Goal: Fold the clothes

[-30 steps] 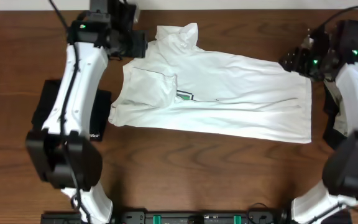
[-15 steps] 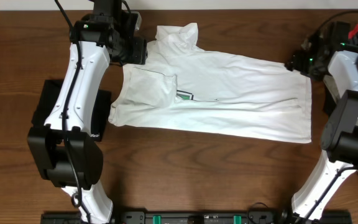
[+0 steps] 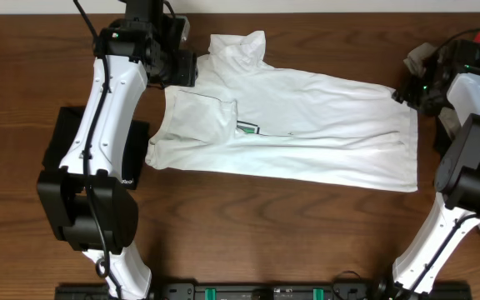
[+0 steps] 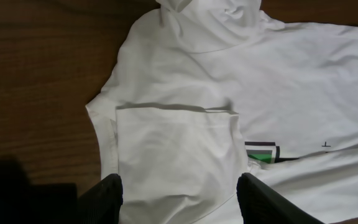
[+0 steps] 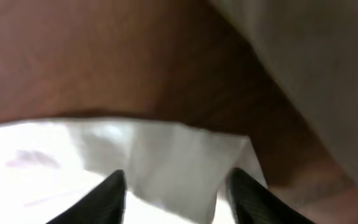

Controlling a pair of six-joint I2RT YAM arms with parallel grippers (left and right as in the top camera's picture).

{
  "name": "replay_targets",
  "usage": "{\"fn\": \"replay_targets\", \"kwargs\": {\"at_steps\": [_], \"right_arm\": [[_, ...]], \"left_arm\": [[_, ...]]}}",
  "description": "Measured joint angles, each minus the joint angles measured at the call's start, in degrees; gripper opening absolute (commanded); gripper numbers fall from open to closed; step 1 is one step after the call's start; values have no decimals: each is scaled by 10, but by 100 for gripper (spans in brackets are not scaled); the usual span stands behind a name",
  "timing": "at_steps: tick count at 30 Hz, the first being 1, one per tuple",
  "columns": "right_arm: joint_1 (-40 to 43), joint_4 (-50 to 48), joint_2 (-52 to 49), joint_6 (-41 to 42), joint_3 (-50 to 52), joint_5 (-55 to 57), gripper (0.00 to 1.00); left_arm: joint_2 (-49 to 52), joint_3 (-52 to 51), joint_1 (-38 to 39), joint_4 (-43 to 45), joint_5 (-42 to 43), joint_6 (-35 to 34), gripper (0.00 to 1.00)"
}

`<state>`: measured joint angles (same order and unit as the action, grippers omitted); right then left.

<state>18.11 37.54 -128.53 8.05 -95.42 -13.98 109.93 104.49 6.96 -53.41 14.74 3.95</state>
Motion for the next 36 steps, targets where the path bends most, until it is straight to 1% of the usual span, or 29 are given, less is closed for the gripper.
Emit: {"fn": "replay_targets", "kwargs": {"at_steps": [1, 2, 8, 11, 15, 24, 31, 36], "right_arm": [[0, -8, -3, 2, -1, -3, 28], [0, -14, -5, 4, -1, -4, 22], [0, -31, -8, 13, -1, -22, 6], [0, -25, -8, 15, -1, -35, 3], [3, 0, 9, 16, -1, -44, 2], [13, 90, 101, 15, -3, -48, 4], [13, 193, 106, 11, -4, -21, 5], [13, 264, 106, -9, -4, -6, 5]], "left_arm": [[0, 0, 0, 0, 0, 0, 61], [0, 0, 0, 0, -1, 0, 62], [0, 0, 0, 0, -2, 0, 62], [0, 0, 0, 0, -6, 0, 62], [0, 0, 0, 0, -12, 2, 62], [0, 0, 0, 0, -15, 4, 62], [0, 0, 0, -7, -15, 4, 62], [0, 0, 0, -15, -15, 4, 62]]}}
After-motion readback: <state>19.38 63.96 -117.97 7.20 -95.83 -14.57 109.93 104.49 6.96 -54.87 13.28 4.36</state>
